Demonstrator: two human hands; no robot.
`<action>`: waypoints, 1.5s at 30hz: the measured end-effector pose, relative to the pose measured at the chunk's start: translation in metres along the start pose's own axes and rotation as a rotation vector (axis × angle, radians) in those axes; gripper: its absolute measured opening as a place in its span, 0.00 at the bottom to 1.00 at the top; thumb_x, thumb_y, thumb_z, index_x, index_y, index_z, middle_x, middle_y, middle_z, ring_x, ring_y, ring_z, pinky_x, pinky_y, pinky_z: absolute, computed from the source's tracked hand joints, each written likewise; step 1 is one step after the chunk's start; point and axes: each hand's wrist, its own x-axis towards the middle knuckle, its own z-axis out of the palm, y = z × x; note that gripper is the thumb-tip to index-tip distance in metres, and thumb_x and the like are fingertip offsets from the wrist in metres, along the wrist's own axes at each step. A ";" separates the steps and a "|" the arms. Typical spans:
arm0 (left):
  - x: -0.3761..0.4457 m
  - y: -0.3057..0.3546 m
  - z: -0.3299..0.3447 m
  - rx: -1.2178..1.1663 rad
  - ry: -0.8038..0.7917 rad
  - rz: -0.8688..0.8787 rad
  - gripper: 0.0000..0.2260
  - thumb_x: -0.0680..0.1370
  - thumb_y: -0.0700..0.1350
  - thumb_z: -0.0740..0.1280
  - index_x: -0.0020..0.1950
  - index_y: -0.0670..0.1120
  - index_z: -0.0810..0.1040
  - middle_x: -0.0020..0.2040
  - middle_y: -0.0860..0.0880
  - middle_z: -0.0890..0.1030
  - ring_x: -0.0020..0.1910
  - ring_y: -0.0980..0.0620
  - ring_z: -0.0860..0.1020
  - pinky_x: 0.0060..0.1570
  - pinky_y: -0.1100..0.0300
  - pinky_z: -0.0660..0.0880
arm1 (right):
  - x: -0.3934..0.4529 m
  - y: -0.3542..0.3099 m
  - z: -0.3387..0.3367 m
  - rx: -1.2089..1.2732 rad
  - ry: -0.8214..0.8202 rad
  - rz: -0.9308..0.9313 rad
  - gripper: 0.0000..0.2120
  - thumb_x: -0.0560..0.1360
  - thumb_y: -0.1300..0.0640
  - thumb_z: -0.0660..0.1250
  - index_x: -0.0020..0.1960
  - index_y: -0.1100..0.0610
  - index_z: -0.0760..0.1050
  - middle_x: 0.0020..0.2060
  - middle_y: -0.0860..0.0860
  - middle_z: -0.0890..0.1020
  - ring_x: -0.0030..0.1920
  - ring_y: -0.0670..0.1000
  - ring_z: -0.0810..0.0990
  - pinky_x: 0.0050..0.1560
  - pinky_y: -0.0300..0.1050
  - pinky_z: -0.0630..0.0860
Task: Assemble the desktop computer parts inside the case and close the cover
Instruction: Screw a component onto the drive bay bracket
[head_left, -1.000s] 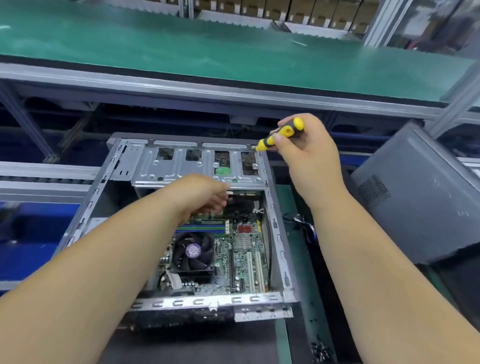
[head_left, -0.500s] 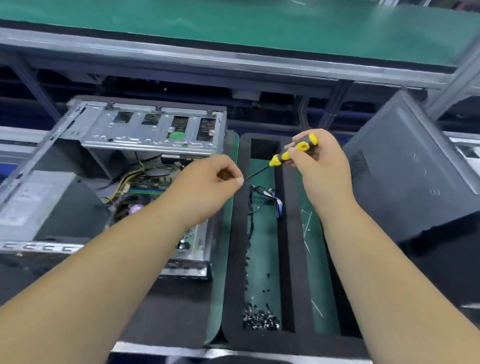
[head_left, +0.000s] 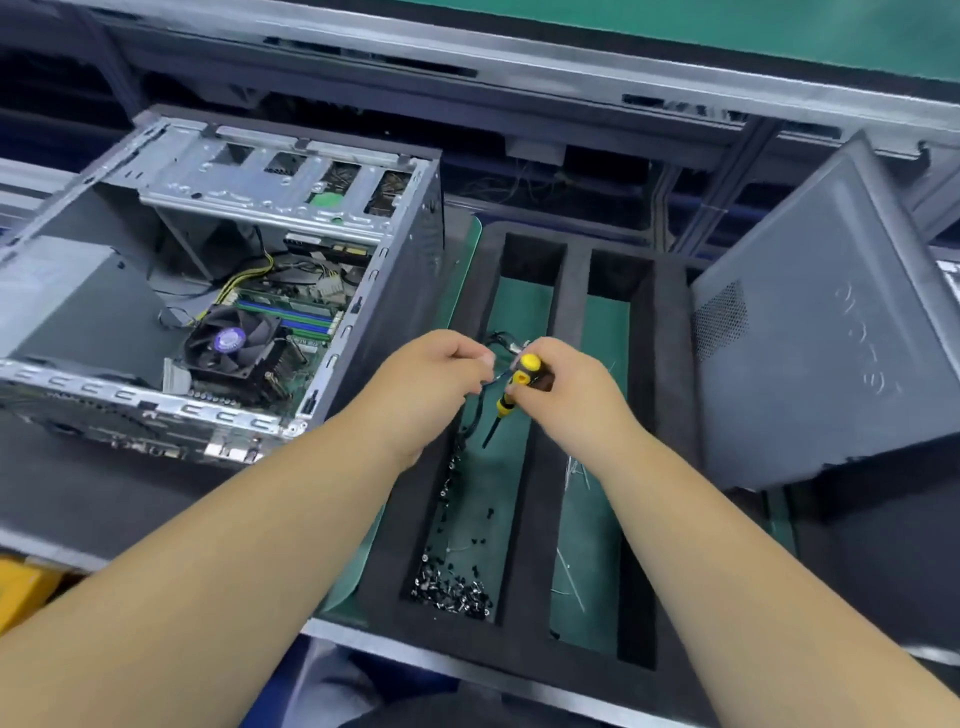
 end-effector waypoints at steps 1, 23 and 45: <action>0.001 -0.007 0.002 -0.044 0.030 -0.039 0.05 0.74 0.49 0.65 0.47 0.55 0.81 0.48 0.52 0.83 0.53 0.53 0.80 0.54 0.55 0.76 | 0.000 0.002 0.004 -0.013 -0.028 -0.001 0.06 0.73 0.54 0.70 0.47 0.48 0.75 0.39 0.44 0.81 0.41 0.47 0.79 0.41 0.44 0.77; 0.004 -0.065 0.007 -0.229 0.199 -0.335 0.06 0.81 0.47 0.62 0.55 0.49 0.76 0.54 0.48 0.80 0.58 0.49 0.77 0.64 0.51 0.72 | 0.006 0.020 0.047 -0.166 -0.219 -0.060 0.07 0.73 0.54 0.70 0.46 0.50 0.72 0.42 0.48 0.80 0.44 0.51 0.79 0.45 0.51 0.78; 0.005 -0.034 0.039 -0.632 0.111 -0.544 0.06 0.80 0.44 0.67 0.49 0.41 0.78 0.36 0.47 0.85 0.36 0.55 0.81 0.32 0.64 0.78 | -0.007 -0.030 -0.061 0.283 0.119 -0.141 0.04 0.73 0.54 0.70 0.45 0.47 0.75 0.39 0.40 0.81 0.39 0.40 0.79 0.40 0.43 0.76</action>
